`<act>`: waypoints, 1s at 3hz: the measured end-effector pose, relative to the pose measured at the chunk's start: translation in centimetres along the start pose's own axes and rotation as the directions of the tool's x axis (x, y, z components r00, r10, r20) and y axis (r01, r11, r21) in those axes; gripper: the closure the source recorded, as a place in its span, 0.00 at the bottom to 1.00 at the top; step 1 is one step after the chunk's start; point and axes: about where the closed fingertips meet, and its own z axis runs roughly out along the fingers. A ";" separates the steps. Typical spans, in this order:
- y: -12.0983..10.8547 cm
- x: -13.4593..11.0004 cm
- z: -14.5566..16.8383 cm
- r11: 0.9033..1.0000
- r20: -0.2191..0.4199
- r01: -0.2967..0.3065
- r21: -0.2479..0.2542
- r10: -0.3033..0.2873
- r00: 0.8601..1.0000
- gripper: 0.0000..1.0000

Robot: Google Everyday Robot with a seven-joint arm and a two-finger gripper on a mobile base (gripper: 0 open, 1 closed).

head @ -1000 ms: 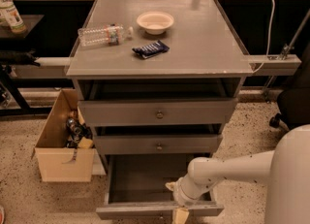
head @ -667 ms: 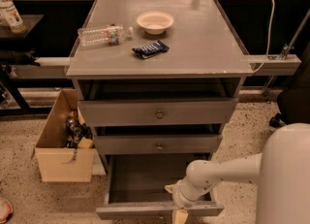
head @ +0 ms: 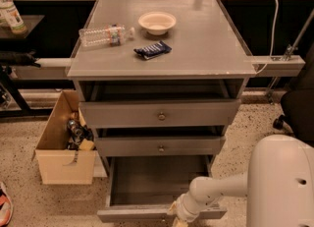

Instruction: Close bottom drawer

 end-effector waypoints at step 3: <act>-0.9 6.1 6.7 0.998 0.024 -0.059 -0.002 0.059 0.998 1.00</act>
Offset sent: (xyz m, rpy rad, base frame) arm -0.0034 -0.0285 -0.0974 0.0237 0.0379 -0.0614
